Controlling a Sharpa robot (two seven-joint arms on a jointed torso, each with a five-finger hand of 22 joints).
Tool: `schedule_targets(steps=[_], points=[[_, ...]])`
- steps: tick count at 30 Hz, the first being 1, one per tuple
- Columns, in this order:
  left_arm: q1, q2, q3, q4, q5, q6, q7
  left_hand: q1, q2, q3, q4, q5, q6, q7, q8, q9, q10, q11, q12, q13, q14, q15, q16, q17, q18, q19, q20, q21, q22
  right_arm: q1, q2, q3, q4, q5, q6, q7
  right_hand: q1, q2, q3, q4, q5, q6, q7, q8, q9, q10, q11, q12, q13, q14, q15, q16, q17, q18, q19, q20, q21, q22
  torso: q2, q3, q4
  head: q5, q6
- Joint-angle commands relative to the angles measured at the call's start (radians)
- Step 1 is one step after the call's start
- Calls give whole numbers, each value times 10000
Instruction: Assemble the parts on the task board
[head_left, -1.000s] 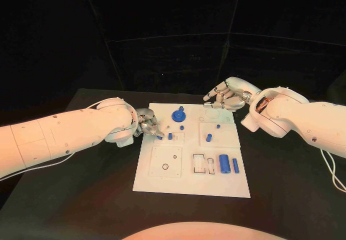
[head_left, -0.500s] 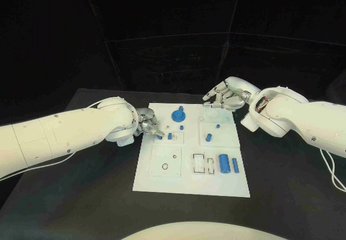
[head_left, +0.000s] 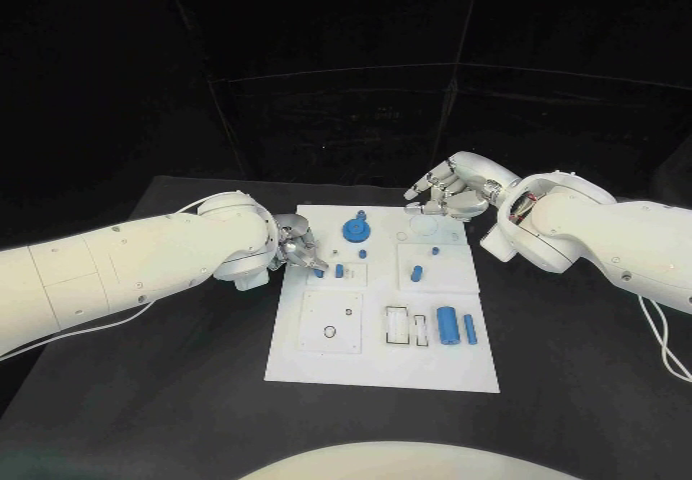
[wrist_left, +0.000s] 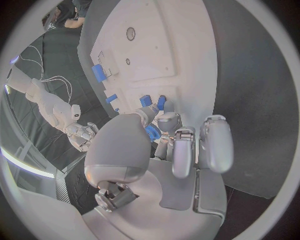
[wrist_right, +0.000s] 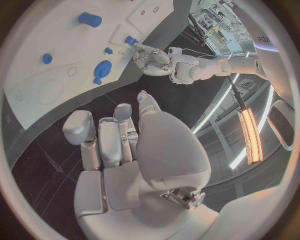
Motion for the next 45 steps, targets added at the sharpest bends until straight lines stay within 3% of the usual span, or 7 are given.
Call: schedule_targets(steps=[1, 6, 14, 22, 36, 40, 45], points=[[-33, 27, -43, -4, -30, 300, -128, -56, 36, 841, -792, 34, -2, -50, 36, -14, 35, -9, -72, -27, 1072, -51, 32, 2634, -49, 36, 18, -32, -11, 17, 0, 6, 27, -13, 42, 82, 2, 97, -61, 23, 54, -34, 20, 55, -2, -56, -18, -25, -9, 179, -27, -53, -1, 116, -78, -22, -65, -10, 1, -8, 1, -5, -2], [-33, 32, -51, -27, -28, 247, -111, -332, -122, 720, -659, 30, 10, -55, 46, -14, 20, -4, -96, -60, 1072, -47, 32, 2634, -49, 36, 21, -38, -8, 17, 4, 6, 23, -13, 41, 86, 2, 97, -61, 23, 54, -34, 20, 55, -2, -56, -18, -25, -9, 179, -27, -53, -1, 116, -78, -22, -65, -10, -2, -5, 14, -19, -10], [-33, 35, -55, -80, -25, 118, -156, -1475, -535, -291, 99, 13, 183, -37, 37, -65, -42, 18, -155, -175, 1072, -41, 32, 2634, -54, 52, 35, -36, 22, 17, 19, 6, 10, -13, 30, 93, 8, 106, -80, 32, 56, -37, 20, 58, -2, -77, -18, -60, -45, 175, -28, -81, -29, 120, -86, -23, -83, -34, -4, -6, 3, -15, -10], [-34, 35, -56, -126, -25, -130, -271, -2091, -626, -1232, 675, 29, 248, -32, 22, -106, -35, 21, -90, -128, 1072, -41, 32, 2634, -55, 66, 31, -41, 42, 17, 26, 6, 0, -13, 17, 98, -4, 109, -92, 44, 56, -45, 23, 55, -3, -89, -15, -75, -58, 170, -26, -97, -46, 127, -108, -22, -105, -73, 0, -2, 2, -22, -4], [-35, -45, -54, -143, 327, -843, 199, -2261, -537, -2278, 1249, 32, 148, -26, -40, -166, -203, 27, -225, -320, 1072, -44, 32, 2634, -25, 22, 21, -169, -66, 17, 41, 6, -23, -13, 21, 110, -14, 114, -100, 55, 57, -52, 26, 53, -4, -98, -12, -86, -67, 167, -25, -108, -57, 130, -117, -22, -115, -91, -5, -9, -1, -30, 31], [-35, -148, -53, -146, 1744, -1250, 1599, -2041, -443, -2892, 1542, 44, -488, 230, -222, -241, -1960, 276, -2160, -2485, 783, 143, -695, 1826, 343, -859, 167, -1758, -1780, 17, 45, 6, -34, -13, 18, 113, -14, 114, -100, 55, 57, -52, 26, 53, -4, -98, -12, -86, -67, 167, -25, -108, -57, 130, -117, -22, -115, -91, -3, -5, 1, -57, 56], [-34, -225, -51, -151, 2633, -1848, 3145, -1512, -303, -3524, 1583, 39, -1635, 703, -503, -407, -2974, 693, -2522, -2792, 175, 491, -2298, 259, 774, -1909, 476, -4036, -4052, 17, 56, 5, -48, -13, 19, 116, -14, 114, -100, 55, 57, -52, 26, 53, -4, -98, -12, -86, -67, 167, -25, -108, -57, 130, -117, -22, -115, -91, -4, -12, 4, -83, 63]])
